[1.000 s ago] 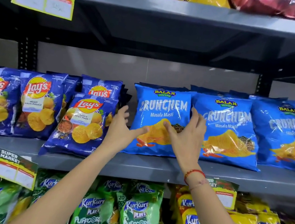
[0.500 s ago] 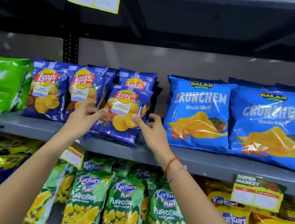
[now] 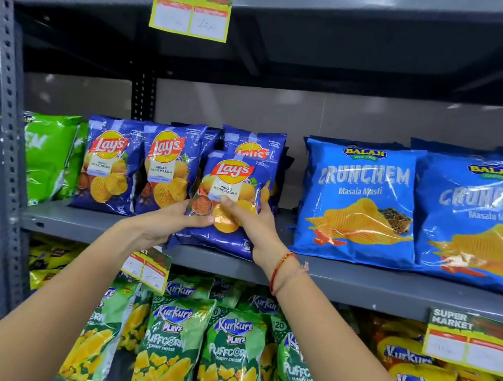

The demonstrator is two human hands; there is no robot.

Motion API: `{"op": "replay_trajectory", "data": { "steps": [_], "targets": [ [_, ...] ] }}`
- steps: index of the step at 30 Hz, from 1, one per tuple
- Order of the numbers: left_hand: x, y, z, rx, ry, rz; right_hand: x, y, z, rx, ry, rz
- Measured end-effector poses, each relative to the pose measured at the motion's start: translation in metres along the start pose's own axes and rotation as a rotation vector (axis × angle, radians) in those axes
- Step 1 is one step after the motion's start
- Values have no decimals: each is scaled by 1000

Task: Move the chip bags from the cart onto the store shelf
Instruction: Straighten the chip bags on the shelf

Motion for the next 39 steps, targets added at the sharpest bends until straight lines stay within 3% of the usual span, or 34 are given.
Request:
{"op": "replay_trajectory", "data": {
  "steps": [7,13,19,27,39],
  "targets": [
    [-14,1,9,-70,-175,69,21,12,8,26,184,-18],
    [-22,6,16,-17,-179,22,50,19,27,24,318,-126],
    [-19,12,27,-215,-247,156,44,15,42,13,299,-269],
    [-1,19,34,-423,-172,356,29,18,45,-51,299,-468],
    [5,18,30,-482,-123,378,19,20,46,-92,290,-655]
  ]
}}
Point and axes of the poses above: each hand's wrist, its own z-axis towards the middle knuckle, its own y-axis out of the back of the hand, x = y × z, the point moved 6 cm from there along z, towards the middle knuckle, and after that the axes turned 3 degrees about x, right-handed, at the moved point
